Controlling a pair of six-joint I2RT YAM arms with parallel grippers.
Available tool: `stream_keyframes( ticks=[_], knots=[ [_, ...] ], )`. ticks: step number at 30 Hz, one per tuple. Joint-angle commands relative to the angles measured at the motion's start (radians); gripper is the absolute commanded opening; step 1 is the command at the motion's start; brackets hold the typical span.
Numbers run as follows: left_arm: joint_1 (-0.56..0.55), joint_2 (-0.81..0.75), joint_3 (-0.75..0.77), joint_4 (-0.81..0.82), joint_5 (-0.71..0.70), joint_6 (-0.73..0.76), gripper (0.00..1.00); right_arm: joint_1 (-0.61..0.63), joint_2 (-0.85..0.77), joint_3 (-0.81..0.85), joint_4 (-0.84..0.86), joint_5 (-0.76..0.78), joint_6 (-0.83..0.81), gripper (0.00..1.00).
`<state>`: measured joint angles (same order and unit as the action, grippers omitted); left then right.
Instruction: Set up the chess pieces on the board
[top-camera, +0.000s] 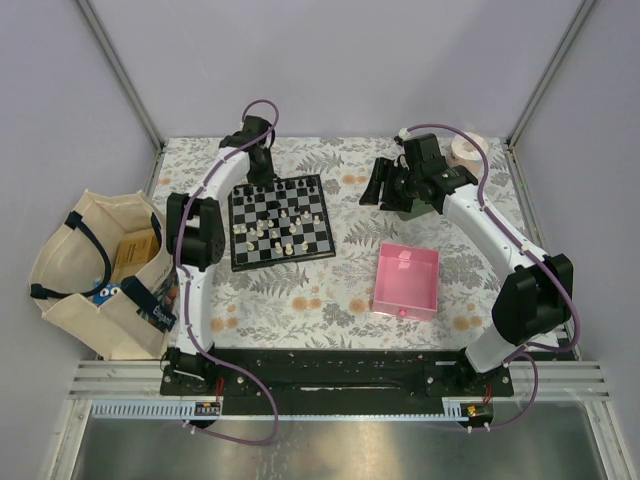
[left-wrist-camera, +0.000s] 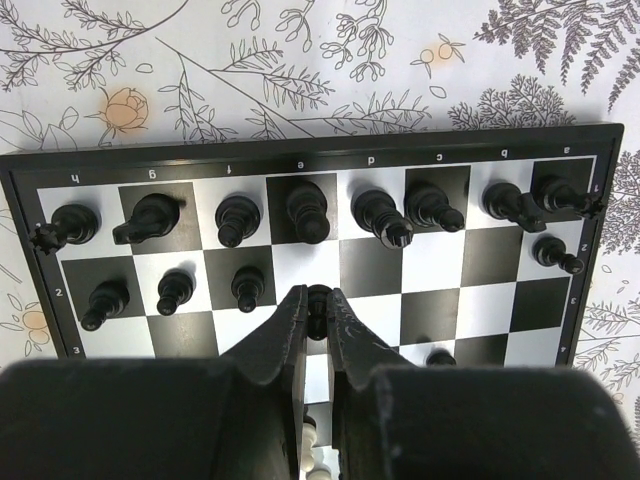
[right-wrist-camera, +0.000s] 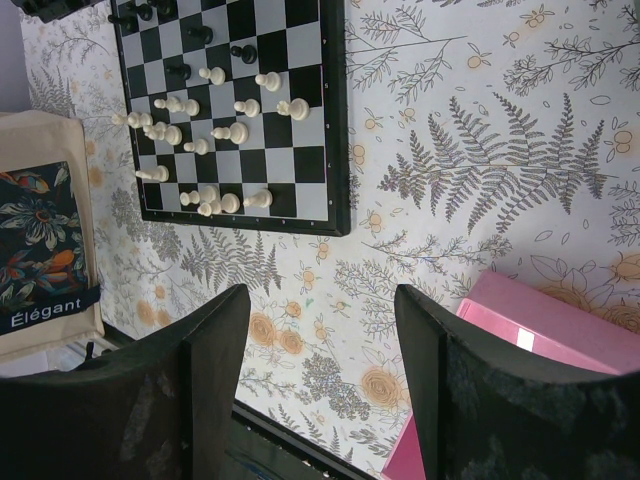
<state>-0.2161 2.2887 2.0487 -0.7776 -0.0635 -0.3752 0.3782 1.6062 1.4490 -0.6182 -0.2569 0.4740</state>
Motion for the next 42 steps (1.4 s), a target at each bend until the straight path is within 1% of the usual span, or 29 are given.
stream_keyframes(
  ticks=[1,10,17,18,19,21,23,27,33,37,42],
  knots=[
    [-0.002,0.012,0.015,0.001,0.004,-0.011,0.09,-0.009,0.011,0.017,0.005,-0.028,-0.012,0.69],
    [-0.002,0.041,0.015,0.003,-0.021,-0.008,0.10,-0.009,0.014,0.014,0.005,-0.033,-0.011,0.69],
    [-0.002,0.055,0.010,0.001,-0.013,-0.010,0.12,-0.010,0.018,0.019,0.005,-0.031,-0.011,0.69],
    [-0.002,0.055,0.008,0.003,-0.015,-0.010,0.14,-0.010,0.020,0.021,0.006,-0.033,-0.011,0.69],
    [-0.002,0.052,0.010,0.003,-0.016,-0.010,0.19,-0.010,0.021,0.021,0.005,-0.033,-0.011,0.69],
    [0.000,0.052,0.010,0.001,-0.018,-0.008,0.21,-0.012,0.021,0.021,0.006,-0.038,-0.011,0.69],
    [-0.002,0.052,0.011,0.003,-0.019,-0.007,0.27,-0.012,0.023,0.019,0.006,-0.036,-0.009,0.69],
    [-0.002,0.045,0.013,0.003,-0.019,-0.005,0.30,-0.012,0.020,0.022,0.005,-0.038,-0.011,0.68],
    [-0.011,-0.024,-0.007,0.009,-0.012,0.004,0.36,-0.012,0.034,0.030,0.006,-0.056,-0.003,0.69],
    [-0.017,-0.125,-0.073,0.072,0.010,0.010,0.37,-0.012,0.050,0.047,0.003,-0.077,0.006,0.69],
    [-0.020,-0.193,-0.139,0.069,0.019,0.022,0.38,-0.012,0.061,0.056,-0.006,-0.084,0.014,0.69]
  ],
)
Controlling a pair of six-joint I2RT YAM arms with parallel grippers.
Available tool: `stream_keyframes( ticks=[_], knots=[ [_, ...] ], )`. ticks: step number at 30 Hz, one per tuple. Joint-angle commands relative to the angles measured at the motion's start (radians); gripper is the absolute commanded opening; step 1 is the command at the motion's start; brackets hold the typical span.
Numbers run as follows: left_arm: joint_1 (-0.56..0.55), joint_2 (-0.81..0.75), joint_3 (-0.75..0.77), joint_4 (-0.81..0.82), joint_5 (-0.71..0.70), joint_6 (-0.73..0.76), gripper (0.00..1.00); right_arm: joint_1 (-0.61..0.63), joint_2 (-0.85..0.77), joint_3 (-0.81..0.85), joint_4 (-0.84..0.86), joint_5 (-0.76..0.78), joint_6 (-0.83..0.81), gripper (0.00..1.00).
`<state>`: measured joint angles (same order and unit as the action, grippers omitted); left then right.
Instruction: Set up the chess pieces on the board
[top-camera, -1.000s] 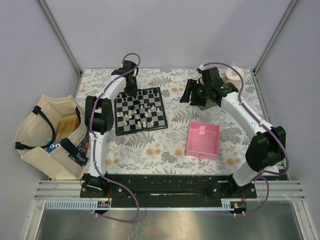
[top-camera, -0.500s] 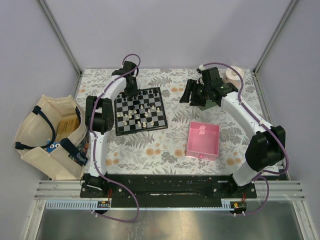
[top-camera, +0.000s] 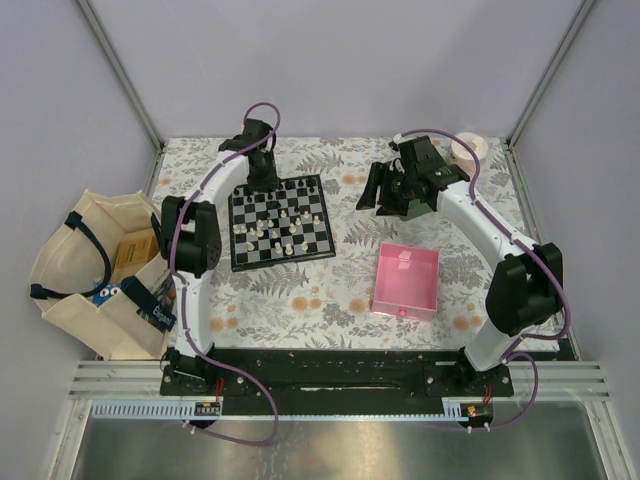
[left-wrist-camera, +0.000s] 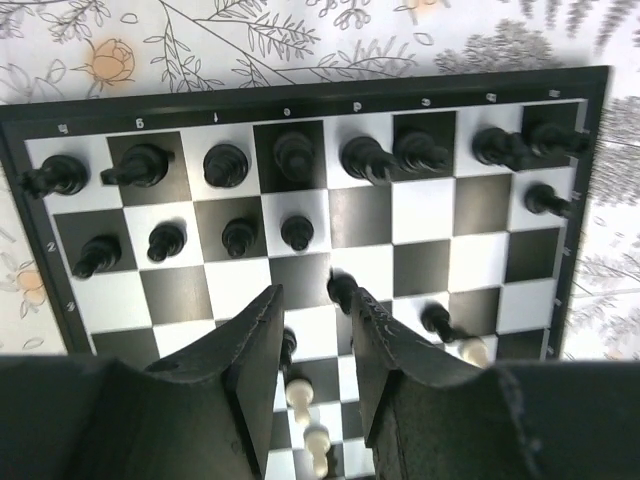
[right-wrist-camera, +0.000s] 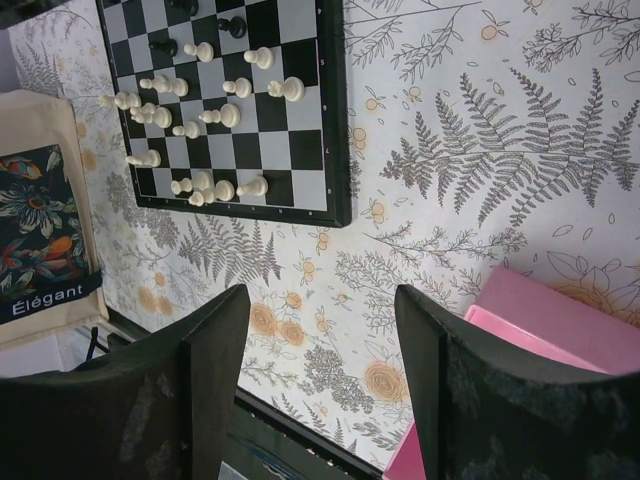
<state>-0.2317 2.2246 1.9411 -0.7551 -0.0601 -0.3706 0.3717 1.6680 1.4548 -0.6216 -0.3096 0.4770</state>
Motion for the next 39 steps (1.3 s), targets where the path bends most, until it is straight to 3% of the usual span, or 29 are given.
stream_keyframes(
  ticks=[1,15,39],
  knots=[
    [-0.004,-0.135,-0.043,0.039,0.013,0.022,0.38,-0.005,-0.002,0.052,-0.006,-0.031,0.012,0.69],
    [-0.005,-0.129,-0.157,0.005,-0.027,0.038,0.35,-0.007,-0.017,0.026,-0.007,-0.042,0.006,0.69],
    [-0.006,-0.057,-0.146,-0.004,-0.011,0.041,0.34,-0.005,-0.021,0.018,-0.010,-0.042,-0.002,0.69]
  ],
)
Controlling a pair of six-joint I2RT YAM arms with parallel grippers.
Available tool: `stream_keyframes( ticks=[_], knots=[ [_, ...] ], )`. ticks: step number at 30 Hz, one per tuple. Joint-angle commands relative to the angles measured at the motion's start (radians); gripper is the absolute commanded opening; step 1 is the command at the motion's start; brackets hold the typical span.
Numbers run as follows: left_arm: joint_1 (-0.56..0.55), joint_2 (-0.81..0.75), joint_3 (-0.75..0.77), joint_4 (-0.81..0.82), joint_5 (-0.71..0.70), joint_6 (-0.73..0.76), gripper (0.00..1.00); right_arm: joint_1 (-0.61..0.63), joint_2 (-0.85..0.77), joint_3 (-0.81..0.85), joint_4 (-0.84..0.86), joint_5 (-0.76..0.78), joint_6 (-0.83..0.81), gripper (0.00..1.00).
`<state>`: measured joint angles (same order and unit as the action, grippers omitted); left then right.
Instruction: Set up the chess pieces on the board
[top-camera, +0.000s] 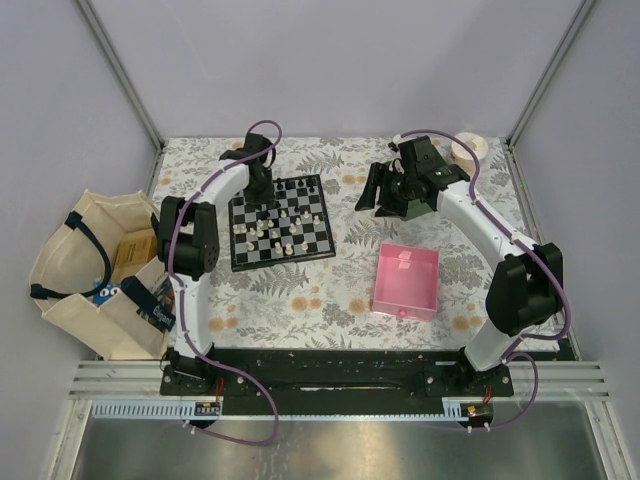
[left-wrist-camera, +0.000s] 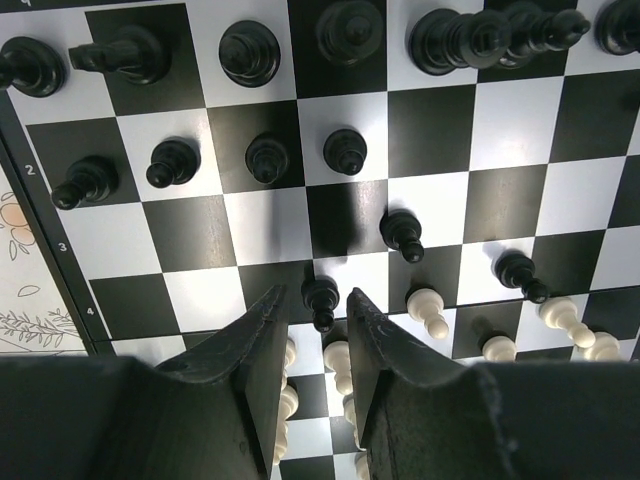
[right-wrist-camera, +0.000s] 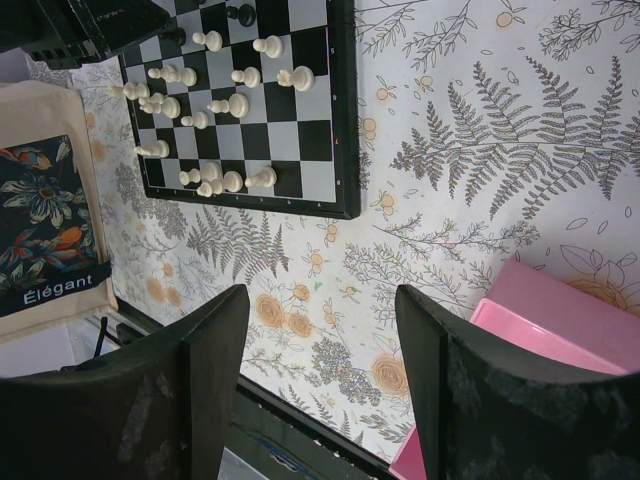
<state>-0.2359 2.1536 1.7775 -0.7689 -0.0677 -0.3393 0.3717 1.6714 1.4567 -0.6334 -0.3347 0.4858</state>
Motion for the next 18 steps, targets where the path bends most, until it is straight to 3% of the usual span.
stream_keyframes(
  ticks=[1,10,18],
  knots=[
    [-0.002,0.014,0.017,0.008,-0.006,0.008,0.34,-0.005,-0.025,0.016,0.000,-0.015,-0.010,0.69],
    [-0.002,0.022,0.020,0.010,-0.007,0.000,0.28,-0.005,-0.022,0.016,0.001,-0.017,-0.013,0.69],
    [-0.002,0.009,0.034,0.010,-0.007,0.003,0.08,-0.005,-0.024,0.014,0.000,-0.015,-0.013,0.69]
  ],
)
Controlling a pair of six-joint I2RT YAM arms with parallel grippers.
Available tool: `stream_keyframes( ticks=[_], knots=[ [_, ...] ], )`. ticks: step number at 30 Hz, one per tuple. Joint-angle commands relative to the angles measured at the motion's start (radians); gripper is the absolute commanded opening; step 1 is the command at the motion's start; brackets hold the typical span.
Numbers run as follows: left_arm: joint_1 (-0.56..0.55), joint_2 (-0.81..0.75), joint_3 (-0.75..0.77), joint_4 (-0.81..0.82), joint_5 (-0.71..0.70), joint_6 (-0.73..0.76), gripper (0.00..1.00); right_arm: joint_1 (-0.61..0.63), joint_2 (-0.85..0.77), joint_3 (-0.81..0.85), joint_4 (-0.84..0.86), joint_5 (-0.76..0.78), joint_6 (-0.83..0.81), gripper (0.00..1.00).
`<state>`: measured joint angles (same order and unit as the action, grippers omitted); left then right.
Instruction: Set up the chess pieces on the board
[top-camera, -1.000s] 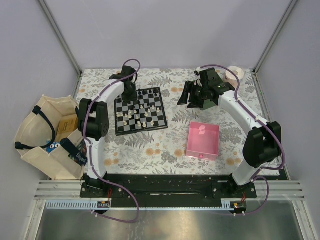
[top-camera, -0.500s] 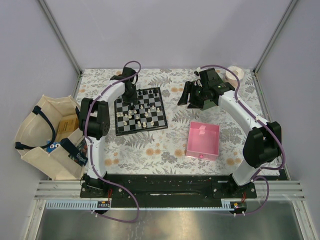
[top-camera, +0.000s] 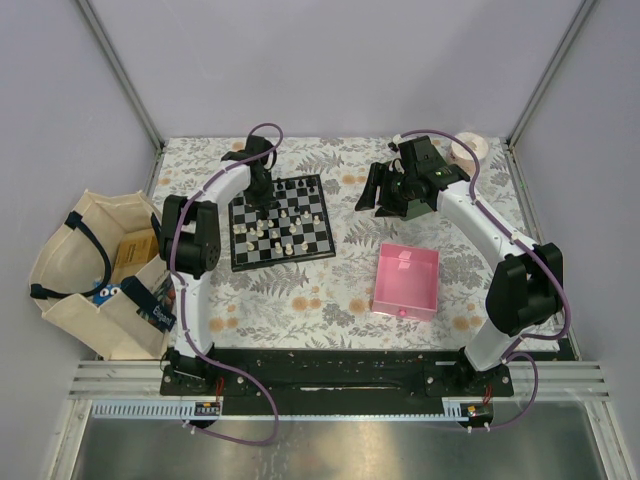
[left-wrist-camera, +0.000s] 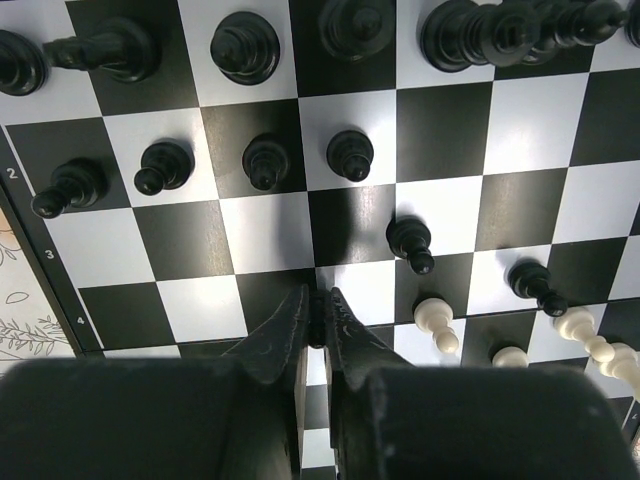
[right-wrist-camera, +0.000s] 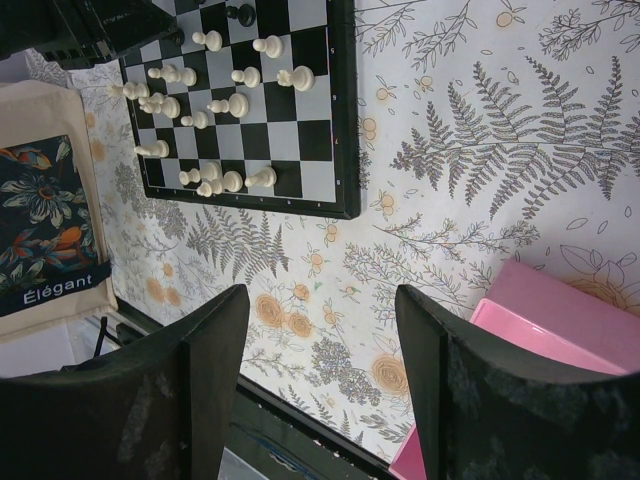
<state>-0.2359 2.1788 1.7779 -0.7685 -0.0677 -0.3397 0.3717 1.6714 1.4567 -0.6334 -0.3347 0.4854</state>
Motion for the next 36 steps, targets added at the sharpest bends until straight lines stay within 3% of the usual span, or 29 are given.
stream_keyframes(
  ticks=[1,13,26,36],
  knots=[
    [0.000,-0.019,0.038,0.009,-0.007,0.007,0.07,-0.005,-0.025,0.014,0.001,-0.015,-0.011,0.69],
    [0.000,-0.056,0.115,-0.011,0.002,0.013,0.04,-0.005,-0.029,0.018,0.000,-0.017,-0.011,0.69],
    [-0.011,0.052,0.293,-0.002,0.051,0.010,0.04,-0.005,-0.033,0.017,-0.008,-0.007,-0.018,0.69],
    [-0.025,0.102,0.301,0.020,0.023,0.007,0.04,-0.005,-0.029,0.021,-0.011,-0.003,-0.018,0.69]
  ],
)
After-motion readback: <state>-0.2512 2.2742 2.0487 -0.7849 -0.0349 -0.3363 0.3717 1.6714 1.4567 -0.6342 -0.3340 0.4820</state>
